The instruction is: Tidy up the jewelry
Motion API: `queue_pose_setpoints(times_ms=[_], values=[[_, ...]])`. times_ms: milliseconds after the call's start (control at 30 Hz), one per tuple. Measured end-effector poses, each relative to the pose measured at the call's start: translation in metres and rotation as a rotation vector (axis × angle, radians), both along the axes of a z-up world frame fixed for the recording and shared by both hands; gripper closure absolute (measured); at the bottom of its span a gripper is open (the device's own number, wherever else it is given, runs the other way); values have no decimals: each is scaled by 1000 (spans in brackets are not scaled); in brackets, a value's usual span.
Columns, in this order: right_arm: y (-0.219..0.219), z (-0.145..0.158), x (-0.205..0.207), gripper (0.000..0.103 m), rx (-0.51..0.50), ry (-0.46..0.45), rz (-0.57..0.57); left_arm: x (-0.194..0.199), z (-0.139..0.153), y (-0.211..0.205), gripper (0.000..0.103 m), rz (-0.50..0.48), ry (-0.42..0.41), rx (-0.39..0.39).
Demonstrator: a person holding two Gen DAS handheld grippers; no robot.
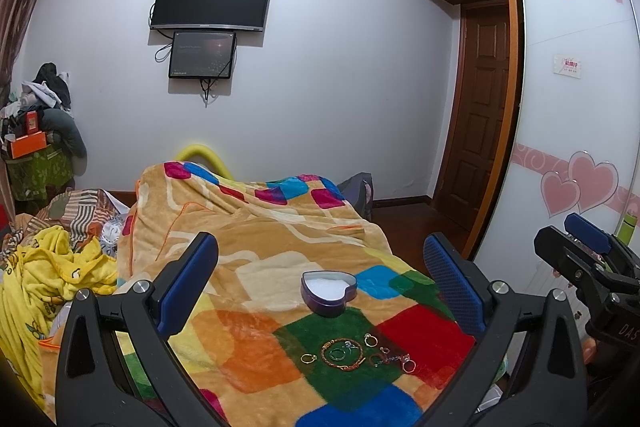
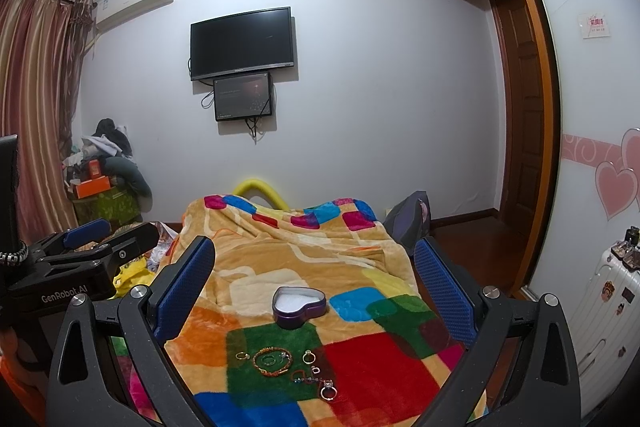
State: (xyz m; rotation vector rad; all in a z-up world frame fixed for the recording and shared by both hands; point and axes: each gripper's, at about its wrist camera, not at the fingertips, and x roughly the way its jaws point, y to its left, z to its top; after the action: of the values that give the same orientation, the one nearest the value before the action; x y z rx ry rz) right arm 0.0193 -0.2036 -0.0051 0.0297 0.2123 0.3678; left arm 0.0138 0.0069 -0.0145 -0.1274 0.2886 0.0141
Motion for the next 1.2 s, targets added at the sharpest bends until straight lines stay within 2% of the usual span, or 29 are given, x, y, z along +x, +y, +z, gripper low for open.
queue_pose_setpoints(times_ms=[433, 767, 900, 967, 1067, 1133, 1200], values=[[0, -7, 5, 4, -1, 28, -4, 1, -2, -2, 0, -4, 10, 1], [-3, -27, 26, 4, -37, 128, -18, 26, -17, 3, 0, 5, 79, 11], [-7, -38, 35, 4, -55, 178, -34, 42, -33, 8, 12, 23, 139, 22], [-11, -45, 41, 7, -63, 211, -37, 51, -43, 11, 15, 30, 173, 30], [-16, -59, 51, 18, -79, 272, -27, 66, -60, 15, 20, 23, 242, 35], [-19, -67, 57, 27, -82, 319, -15, 79, -75, 18, 31, 6, 316, 43], [-22, -75, 64, 35, -80, 363, 3, 90, -92, 19, 34, -6, 379, 51]])
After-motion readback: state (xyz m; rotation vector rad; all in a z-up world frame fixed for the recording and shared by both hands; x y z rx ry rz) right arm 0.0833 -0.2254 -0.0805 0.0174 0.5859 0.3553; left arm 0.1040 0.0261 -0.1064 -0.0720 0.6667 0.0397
